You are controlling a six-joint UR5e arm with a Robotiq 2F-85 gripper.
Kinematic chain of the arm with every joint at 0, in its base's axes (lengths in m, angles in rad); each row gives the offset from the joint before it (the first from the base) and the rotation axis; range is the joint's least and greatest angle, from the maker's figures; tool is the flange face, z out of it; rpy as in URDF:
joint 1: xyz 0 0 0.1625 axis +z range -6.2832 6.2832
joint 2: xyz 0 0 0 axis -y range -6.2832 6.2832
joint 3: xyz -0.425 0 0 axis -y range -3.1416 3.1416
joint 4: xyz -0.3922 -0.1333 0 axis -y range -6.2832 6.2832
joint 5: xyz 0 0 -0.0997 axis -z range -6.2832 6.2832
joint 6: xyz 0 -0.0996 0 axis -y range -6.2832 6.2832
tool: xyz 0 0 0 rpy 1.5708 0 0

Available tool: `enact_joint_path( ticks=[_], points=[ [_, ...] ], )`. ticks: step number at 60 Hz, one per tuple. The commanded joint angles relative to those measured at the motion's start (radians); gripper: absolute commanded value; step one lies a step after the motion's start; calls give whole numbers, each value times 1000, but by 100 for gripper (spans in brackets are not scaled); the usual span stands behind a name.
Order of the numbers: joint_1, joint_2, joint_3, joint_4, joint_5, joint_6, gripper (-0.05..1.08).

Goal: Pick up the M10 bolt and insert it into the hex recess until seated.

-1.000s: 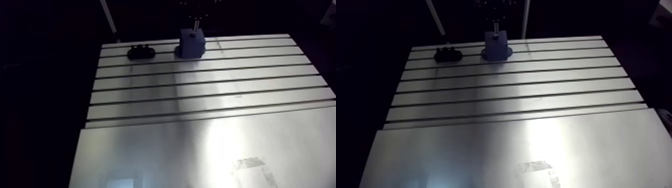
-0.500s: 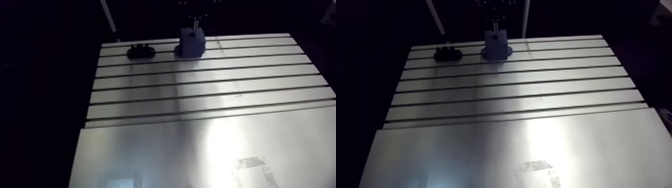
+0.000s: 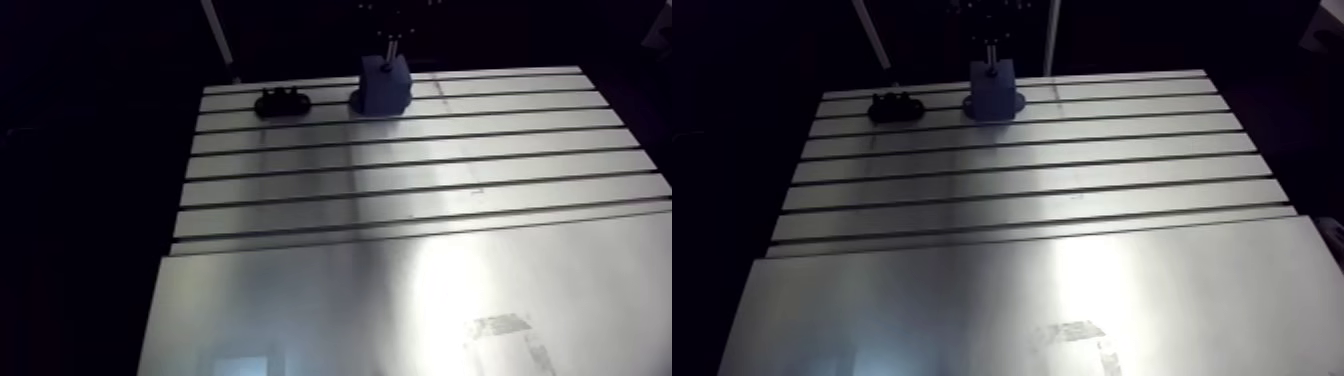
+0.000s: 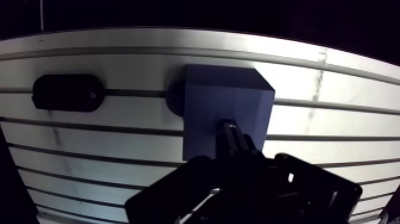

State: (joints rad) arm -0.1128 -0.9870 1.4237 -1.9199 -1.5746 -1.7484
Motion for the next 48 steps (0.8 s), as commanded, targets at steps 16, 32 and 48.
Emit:
enact_joint_path(
  ticks=[16, 32, 48],
  points=[
    [1, 0, 5, 0, 0, -1, 108],
    [-1, 0, 8, 0, 0, -15, 108],
    [-1, 0, 10, 0, 0, -18, 108]
  ],
)
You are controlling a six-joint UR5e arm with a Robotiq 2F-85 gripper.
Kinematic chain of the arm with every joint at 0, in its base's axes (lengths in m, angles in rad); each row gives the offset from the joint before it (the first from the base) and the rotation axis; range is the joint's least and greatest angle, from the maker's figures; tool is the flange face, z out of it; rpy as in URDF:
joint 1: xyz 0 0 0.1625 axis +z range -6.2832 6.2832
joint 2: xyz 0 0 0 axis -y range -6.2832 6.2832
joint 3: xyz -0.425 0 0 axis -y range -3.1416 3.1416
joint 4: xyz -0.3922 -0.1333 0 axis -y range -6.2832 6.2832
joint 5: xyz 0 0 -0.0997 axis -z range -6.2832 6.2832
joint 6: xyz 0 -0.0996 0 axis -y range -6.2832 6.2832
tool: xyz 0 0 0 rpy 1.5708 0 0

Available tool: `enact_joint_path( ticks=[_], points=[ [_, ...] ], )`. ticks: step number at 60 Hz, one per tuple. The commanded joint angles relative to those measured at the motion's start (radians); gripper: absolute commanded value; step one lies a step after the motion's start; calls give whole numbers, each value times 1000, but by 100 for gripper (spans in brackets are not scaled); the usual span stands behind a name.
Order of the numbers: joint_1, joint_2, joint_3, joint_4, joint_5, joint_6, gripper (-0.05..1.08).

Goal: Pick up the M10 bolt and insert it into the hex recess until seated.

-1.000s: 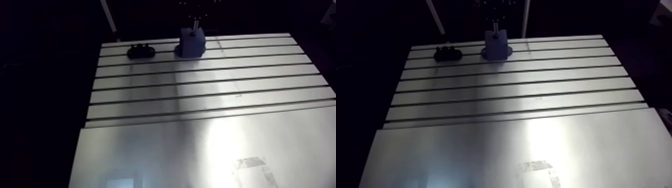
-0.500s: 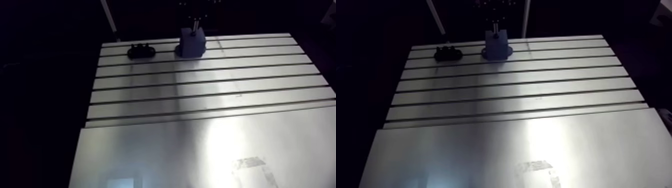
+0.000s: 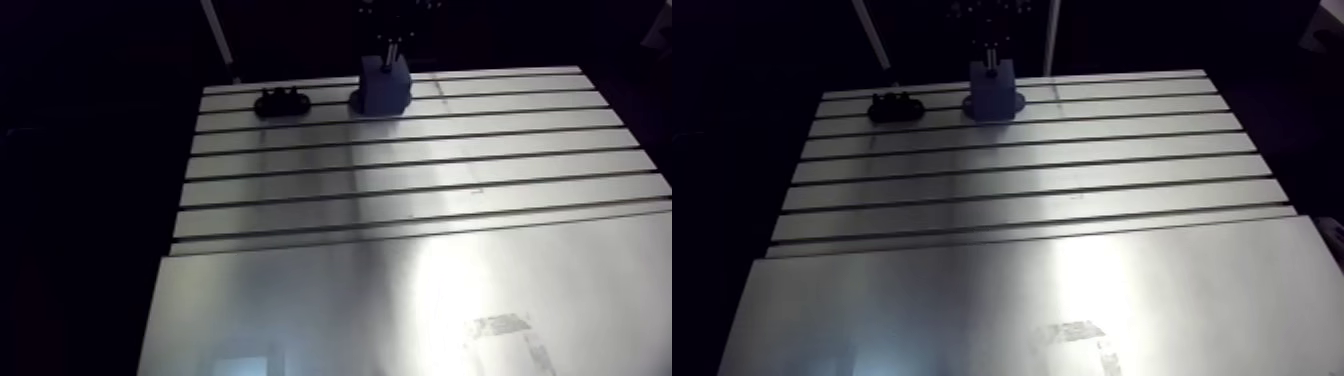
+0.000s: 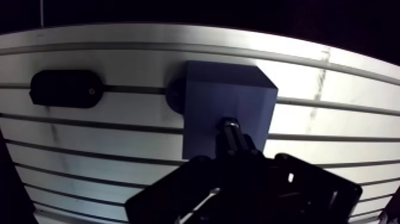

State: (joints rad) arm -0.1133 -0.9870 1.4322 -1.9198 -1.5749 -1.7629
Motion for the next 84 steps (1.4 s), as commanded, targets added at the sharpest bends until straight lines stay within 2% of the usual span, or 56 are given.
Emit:
enact_joint_path(
  ticks=[1, 84],
  points=[
    [0, 0, 1, 0, 0, -3, 108],
    [-2, 0, 20, -29, 0, -10, 108]
  ],
)
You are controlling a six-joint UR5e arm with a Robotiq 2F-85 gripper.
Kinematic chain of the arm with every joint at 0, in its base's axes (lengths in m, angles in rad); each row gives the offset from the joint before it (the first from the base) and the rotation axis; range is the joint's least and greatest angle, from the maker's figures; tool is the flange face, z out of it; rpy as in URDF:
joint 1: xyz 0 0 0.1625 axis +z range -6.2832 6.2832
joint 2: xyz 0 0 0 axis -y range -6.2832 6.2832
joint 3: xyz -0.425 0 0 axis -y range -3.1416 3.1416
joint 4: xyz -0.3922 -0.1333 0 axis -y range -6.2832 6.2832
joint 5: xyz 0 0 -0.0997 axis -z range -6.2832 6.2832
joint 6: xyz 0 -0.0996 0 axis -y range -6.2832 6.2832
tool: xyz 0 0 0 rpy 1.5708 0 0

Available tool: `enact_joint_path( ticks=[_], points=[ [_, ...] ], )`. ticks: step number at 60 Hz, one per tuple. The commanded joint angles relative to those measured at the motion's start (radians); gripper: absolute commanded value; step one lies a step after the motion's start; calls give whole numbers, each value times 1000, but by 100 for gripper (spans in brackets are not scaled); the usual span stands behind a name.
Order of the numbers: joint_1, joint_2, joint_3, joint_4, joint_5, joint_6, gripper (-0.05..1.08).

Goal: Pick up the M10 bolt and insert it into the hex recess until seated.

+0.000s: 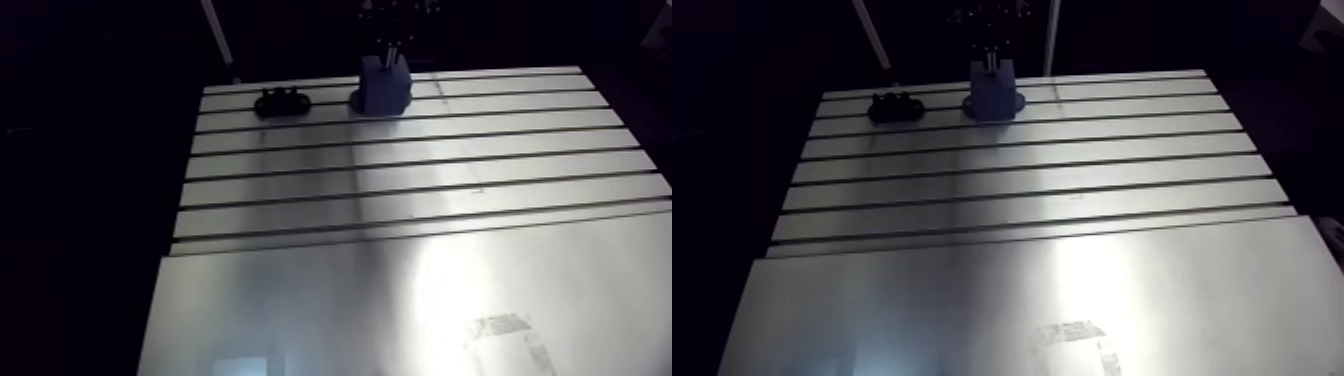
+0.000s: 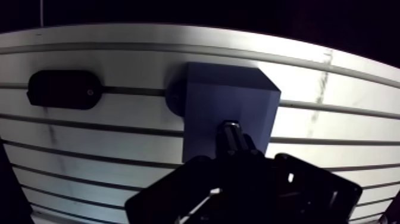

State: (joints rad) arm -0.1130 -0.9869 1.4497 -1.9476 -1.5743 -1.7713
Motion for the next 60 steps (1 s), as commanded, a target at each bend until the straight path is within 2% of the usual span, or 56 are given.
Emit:
enact_joint_path(
  ticks=[1, 60],
  points=[
    [-2, 0, 2, -1, 0, -1, 108],
    [-1, 0, 11, -1, -2, -3, 108]
  ],
)
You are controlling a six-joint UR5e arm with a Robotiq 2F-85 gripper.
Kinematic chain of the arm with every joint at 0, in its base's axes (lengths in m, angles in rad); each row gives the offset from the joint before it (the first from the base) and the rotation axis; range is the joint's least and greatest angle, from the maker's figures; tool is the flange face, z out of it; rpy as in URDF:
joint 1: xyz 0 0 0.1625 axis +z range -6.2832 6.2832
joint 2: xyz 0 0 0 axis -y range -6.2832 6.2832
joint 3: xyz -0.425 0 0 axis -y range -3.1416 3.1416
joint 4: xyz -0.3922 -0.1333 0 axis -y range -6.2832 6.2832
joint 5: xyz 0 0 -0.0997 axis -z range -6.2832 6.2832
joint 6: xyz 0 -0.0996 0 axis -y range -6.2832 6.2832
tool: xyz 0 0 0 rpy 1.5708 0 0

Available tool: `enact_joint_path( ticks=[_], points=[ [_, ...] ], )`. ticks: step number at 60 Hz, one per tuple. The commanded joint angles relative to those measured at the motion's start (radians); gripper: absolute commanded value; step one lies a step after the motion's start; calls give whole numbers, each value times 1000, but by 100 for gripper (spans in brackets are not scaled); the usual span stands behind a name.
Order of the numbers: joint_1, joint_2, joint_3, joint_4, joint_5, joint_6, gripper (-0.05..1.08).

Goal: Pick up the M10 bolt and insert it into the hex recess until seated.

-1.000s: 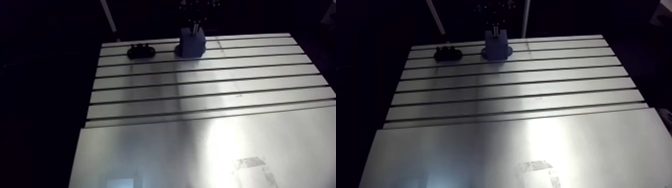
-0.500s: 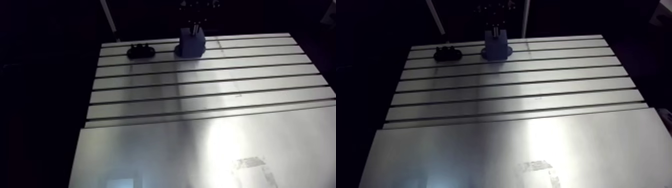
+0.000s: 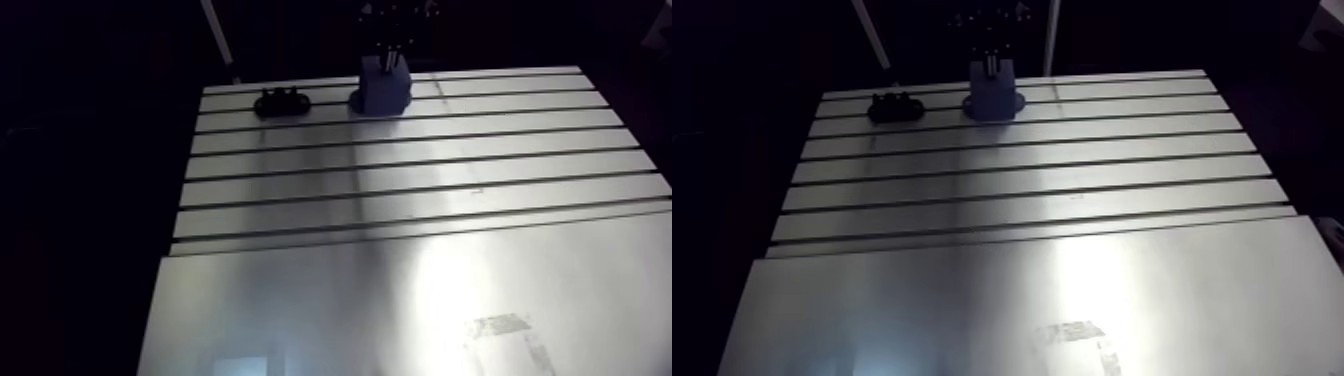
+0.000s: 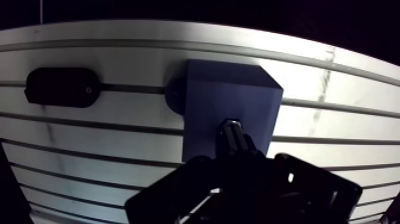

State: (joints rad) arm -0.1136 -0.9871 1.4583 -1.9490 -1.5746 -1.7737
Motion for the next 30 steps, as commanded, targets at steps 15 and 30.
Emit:
enact_joint_path(
  ticks=[15, 30],
  points=[
    [0, -1, 3, 0, -2, 0, 108],
    [0, -1, 3, 0, -2, -1, 108]
  ],
)
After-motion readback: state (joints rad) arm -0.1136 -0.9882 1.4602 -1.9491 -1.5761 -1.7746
